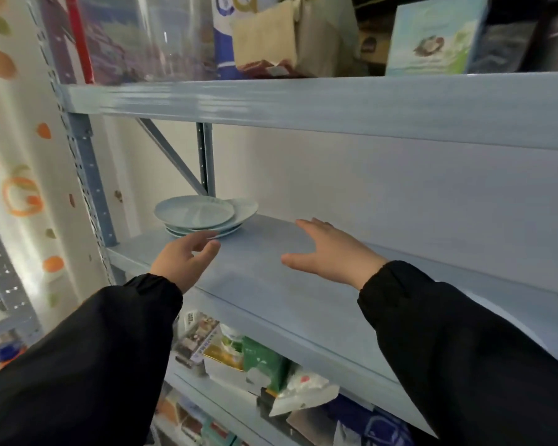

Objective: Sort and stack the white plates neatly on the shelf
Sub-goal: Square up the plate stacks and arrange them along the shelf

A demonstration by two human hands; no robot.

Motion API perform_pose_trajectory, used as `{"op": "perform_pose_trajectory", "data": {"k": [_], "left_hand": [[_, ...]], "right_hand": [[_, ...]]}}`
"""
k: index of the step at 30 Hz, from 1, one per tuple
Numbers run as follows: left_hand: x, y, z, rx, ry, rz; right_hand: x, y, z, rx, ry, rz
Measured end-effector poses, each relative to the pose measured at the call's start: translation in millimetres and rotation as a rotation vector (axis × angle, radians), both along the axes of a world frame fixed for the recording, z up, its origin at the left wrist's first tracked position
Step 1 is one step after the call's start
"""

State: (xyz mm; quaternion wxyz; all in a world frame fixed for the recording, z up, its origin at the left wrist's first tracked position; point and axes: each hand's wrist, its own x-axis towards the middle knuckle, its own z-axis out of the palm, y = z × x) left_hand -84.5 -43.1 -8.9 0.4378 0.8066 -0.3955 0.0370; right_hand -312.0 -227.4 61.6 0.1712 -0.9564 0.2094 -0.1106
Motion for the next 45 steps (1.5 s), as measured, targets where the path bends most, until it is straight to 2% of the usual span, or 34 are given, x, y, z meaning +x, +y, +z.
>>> {"op": "perform_pose_trajectory", "data": {"k": [7,17,22,27,40,45], "left_hand": [[87,20,4,-0.001,-0.006,0.003],[191,21,-6,-0.064,0.009,0.026],[236,-1,-21,-0.124,0.123,0.074],[259,-23,-31,-0.076,0.229,0.025],[285,-44,-49,-0.084,0.273,-0.07],[291,-48,-54,0.082,0.139,-0.078]], "right_hand": [[99,18,2,-0.001,-0.005,-0.002],[191,5,-45,0.21,-0.131,-0.139],[220,-15,-55,0.385,-0.319,-0.28],[249,-33,-73,0.474,-0.361,-0.348],[285,-51,-99,0.379,-0.399,-0.291],[293,-43,-106,0.364,-0.221,-0.147]]}}
